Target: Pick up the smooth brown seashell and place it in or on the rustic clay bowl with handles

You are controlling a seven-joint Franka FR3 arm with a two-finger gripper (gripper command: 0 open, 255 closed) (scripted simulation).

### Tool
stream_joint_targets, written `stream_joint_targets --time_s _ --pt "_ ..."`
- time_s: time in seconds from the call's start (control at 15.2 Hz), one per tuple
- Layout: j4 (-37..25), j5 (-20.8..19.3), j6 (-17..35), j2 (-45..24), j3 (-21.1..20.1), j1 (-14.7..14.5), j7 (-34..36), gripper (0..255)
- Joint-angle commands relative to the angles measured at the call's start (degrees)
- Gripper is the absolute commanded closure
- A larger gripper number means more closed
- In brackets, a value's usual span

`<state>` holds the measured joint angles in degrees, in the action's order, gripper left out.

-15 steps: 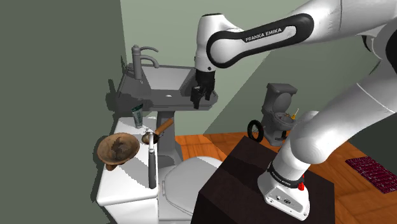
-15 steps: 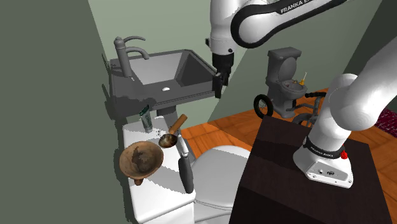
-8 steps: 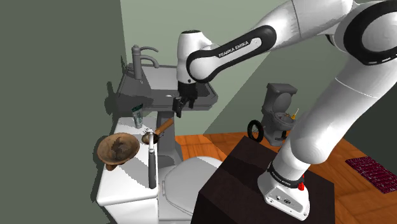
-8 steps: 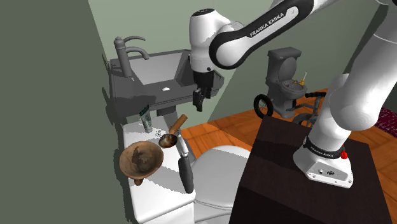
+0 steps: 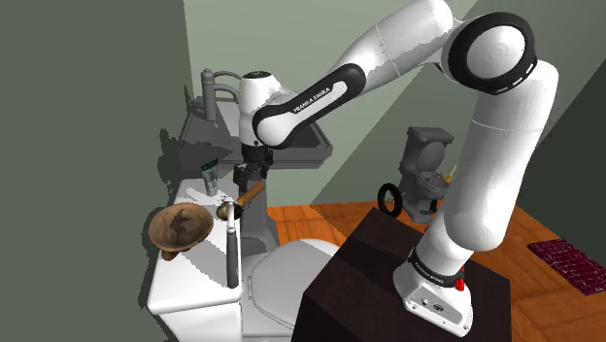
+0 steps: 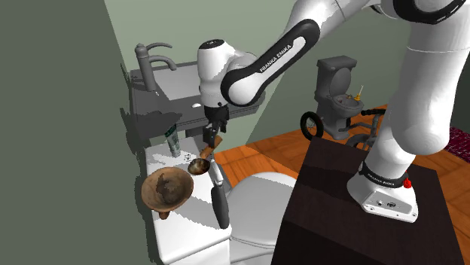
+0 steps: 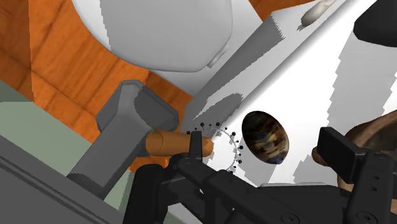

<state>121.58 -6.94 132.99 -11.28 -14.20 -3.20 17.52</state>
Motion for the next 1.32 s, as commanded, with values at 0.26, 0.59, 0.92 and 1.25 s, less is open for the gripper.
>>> stream_joint_targets --time_s 0.26,0.59,0.92,1.25 --pt "-10.45 -4.05 3.12 -12.83 0.89 -2.74 3.90 0" --pt "-16.12 -5.70 4.63 -19.62 1.81 -4.39 5.30 0" --pt "-16.45 -6.57 7.14 -22.49 2.48 -4.79 5.85 0" --pt "-16.51 -6.66 7.42 -22.83 2.57 -4.85 5.91 0"
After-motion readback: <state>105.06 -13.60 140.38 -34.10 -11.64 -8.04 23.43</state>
